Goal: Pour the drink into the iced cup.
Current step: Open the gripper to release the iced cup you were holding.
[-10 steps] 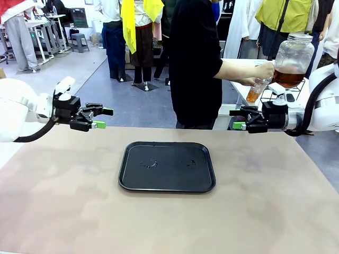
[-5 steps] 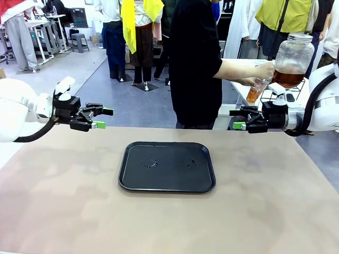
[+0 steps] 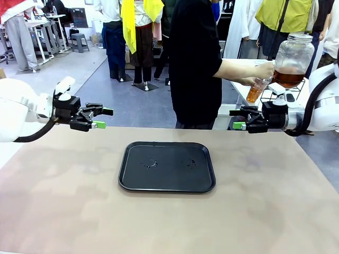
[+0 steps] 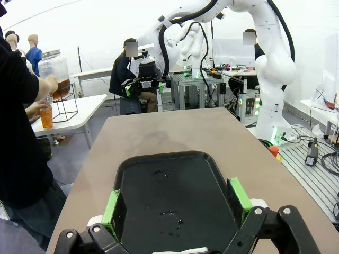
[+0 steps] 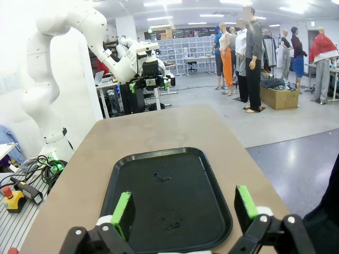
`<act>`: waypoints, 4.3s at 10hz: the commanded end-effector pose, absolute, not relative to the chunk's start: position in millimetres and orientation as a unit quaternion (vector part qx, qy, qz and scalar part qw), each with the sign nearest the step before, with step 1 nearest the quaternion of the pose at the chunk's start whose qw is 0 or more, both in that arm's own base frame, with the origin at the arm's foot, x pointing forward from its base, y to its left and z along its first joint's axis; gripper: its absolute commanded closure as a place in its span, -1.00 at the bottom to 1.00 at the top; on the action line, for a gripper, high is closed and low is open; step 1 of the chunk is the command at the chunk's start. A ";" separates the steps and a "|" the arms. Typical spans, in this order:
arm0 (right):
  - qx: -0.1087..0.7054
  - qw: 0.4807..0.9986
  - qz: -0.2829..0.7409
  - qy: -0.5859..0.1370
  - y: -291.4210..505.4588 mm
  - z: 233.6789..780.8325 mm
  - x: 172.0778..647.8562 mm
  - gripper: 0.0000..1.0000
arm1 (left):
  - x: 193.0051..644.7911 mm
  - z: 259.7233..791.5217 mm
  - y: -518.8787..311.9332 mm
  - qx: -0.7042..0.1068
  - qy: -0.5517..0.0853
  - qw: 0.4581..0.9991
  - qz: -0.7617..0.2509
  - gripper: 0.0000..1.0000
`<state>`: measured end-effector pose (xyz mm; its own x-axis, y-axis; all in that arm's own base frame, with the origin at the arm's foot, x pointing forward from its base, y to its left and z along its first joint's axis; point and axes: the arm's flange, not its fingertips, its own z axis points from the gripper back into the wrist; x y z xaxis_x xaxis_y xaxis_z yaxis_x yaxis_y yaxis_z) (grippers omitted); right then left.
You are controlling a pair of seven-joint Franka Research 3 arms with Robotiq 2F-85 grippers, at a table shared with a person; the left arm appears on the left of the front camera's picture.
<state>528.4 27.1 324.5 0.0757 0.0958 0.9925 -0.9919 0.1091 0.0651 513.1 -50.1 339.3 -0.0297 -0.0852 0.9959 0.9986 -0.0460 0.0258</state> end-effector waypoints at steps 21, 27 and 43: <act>0.471 0.567 0.476 -0.480 25.6 327.4 527.4 -1.00 | 512.8 339.7 -48.8 -0.482 -0.475 0.503 -0.538 -1.00; 0.471 0.567 0.476 -0.480 25.6 327.4 527.4 -1.00 | 512.8 339.7 -48.8 -0.482 -0.475 0.503 -0.538 -1.00; 0.471 0.567 0.476 -0.480 25.6 327.4 527.4 -1.00 | 512.8 339.7 -48.8 -0.482 -0.475 0.503 -0.538 -1.00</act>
